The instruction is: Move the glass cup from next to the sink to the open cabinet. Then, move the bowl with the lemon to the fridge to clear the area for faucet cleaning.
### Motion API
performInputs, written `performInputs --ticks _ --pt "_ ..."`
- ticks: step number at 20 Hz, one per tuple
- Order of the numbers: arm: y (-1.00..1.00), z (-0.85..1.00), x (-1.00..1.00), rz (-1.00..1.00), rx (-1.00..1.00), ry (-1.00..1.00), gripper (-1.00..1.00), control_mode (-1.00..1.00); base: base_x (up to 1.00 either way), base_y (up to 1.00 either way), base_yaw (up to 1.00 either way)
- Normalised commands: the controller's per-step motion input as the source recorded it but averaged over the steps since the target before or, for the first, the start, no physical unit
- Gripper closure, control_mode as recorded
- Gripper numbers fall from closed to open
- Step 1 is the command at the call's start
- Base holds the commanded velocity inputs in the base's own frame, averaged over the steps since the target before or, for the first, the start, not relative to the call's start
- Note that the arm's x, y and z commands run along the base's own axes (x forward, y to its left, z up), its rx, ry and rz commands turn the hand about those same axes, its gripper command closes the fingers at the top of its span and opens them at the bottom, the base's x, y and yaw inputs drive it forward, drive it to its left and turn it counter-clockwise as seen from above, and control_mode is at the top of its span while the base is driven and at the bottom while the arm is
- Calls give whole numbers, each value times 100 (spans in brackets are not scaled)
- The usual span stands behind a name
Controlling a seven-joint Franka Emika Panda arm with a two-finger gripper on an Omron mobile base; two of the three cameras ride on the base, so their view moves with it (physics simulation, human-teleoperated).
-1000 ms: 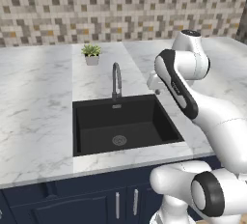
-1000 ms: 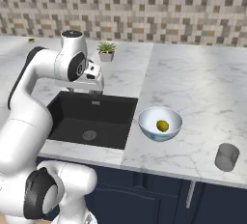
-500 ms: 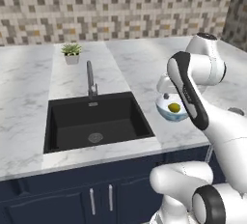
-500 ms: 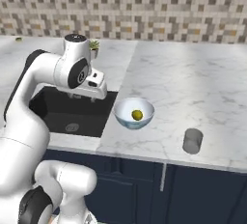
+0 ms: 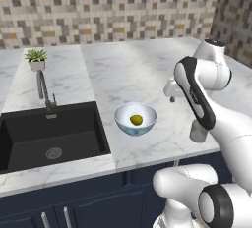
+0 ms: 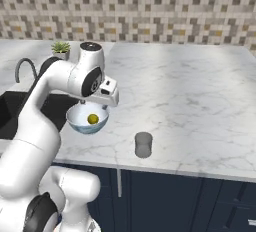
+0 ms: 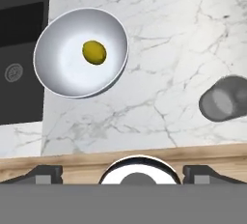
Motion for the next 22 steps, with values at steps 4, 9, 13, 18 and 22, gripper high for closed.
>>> performInputs --ticks 4,9,13,18,22 --pt "1 -58 100 -1 0 15 -100 -100 0 0 0" --pt "28 -65 81 0 0 11 -100 -100 0 0 0" --pt "23 -73 74 0 0 12 -100 -100 0 0 0" --pt "18 -87 53 0 -2 7 -100 -100 0 0 0" --pt "4 -77 48 0 0 1 -100 -100 0 0 0"
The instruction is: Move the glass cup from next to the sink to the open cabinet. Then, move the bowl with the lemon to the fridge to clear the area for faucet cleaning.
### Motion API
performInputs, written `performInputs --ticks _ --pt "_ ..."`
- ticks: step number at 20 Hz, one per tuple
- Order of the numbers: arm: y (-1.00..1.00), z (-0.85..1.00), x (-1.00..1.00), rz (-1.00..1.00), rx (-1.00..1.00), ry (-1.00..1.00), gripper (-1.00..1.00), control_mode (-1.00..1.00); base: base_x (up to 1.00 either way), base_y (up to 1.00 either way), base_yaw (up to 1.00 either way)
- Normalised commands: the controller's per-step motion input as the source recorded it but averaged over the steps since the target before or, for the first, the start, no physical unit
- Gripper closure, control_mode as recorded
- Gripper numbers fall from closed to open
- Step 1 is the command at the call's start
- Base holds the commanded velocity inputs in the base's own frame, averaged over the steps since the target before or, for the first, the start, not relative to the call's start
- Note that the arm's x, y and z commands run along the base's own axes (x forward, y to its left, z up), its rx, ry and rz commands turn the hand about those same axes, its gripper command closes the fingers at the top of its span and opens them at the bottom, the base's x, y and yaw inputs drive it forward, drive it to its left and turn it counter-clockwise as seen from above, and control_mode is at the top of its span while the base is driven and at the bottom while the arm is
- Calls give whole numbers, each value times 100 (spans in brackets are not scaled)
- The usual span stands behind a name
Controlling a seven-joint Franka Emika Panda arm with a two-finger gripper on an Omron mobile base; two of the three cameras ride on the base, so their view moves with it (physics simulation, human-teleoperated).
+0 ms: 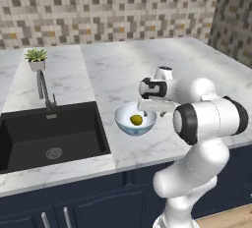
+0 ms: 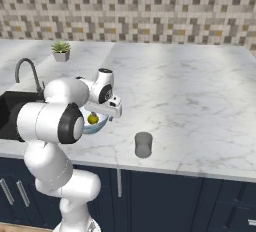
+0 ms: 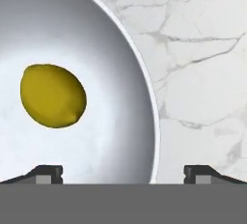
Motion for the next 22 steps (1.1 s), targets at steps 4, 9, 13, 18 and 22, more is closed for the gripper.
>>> performInputs --ticks 4,9,13,18,22 --pt "-4 -52 37 0 0 0 -100 -100 0 0 0" --pt "-1 -37 13 0 1 -1 100 -100 0 0 0" --pt "0 -3 0 0 2 0 100 -100 0 0 0" --pt "0 11 -8 0 0 -5 100 -100 0 0 0" --pt "0 87 -49 -8 7 -24 100 -100 0 0 0"
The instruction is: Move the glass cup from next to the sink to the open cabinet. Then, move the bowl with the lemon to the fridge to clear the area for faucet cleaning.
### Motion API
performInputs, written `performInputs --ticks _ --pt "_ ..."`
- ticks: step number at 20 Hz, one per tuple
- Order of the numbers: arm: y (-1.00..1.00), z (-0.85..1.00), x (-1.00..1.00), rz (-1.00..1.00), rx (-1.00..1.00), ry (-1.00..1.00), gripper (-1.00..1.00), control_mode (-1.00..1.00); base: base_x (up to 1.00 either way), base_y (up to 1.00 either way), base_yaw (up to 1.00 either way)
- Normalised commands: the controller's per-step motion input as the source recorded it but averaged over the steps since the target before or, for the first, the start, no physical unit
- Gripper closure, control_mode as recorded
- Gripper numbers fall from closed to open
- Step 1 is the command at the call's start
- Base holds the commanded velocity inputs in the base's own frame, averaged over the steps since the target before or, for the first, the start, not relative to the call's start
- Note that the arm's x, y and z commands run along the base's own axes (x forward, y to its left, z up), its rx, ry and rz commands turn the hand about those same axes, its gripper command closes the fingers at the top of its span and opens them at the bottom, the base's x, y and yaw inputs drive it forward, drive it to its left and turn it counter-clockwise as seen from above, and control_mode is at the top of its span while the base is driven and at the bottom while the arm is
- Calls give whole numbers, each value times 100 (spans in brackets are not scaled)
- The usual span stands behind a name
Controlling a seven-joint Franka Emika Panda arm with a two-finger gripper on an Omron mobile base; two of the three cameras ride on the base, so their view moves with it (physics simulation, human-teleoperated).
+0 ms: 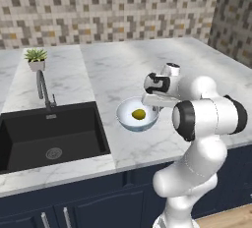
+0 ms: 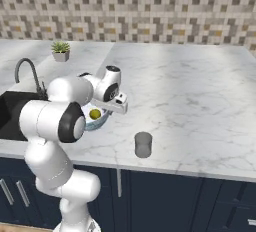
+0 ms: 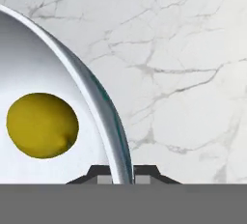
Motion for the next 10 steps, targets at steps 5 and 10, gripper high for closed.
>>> performInputs --ticks 5,10 --pt "-5 100 -54 -25 18 -28 100 -100 0 0 0" --pt "-12 86 -46 -36 26 -12 100 -100 0 0 0"
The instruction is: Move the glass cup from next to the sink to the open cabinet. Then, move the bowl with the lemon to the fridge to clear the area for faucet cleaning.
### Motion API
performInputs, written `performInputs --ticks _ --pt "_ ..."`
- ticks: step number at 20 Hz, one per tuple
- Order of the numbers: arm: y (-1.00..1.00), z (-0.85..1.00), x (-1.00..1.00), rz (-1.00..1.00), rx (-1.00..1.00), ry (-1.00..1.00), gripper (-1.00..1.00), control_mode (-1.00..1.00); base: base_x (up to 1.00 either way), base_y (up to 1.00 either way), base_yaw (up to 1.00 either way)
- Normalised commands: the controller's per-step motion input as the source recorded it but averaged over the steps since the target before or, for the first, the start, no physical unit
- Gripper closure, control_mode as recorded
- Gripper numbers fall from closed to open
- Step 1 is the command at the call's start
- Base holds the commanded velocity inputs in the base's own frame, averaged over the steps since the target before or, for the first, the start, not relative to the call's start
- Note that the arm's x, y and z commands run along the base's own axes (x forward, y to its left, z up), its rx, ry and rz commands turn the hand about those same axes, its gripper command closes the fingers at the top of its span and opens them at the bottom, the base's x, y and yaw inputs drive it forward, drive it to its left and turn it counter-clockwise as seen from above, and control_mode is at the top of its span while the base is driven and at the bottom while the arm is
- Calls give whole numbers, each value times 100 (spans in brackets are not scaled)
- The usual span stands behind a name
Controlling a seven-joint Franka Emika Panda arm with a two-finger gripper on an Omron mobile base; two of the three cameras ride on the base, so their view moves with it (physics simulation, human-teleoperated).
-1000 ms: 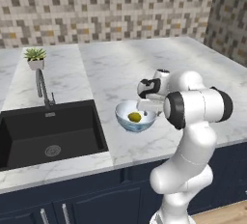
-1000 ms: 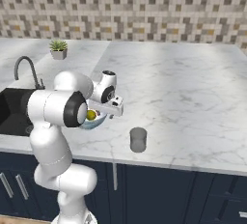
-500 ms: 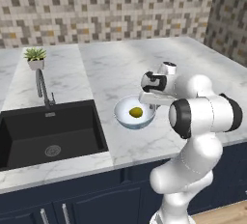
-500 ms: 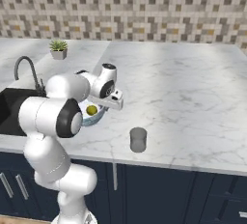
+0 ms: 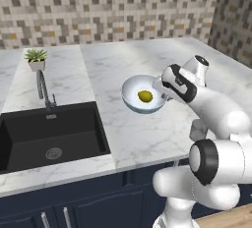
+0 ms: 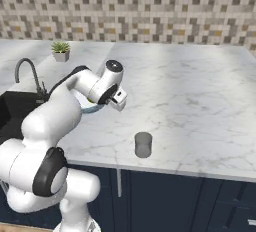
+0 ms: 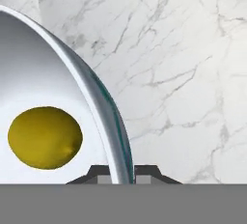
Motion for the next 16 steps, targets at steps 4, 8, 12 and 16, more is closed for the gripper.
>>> performInputs --ticks 4,8,12,16 --pt "-5 27 -31 -23 15 0 100 100 -38 -4 -35" --pt "0 0 0 0 0 0 100 100 -49 0 -89" --pt "0 0 0 0 0 0 100 100 -42 0 -96" --pt "0 0 0 0 0 0 100 100 -41 0 -95"
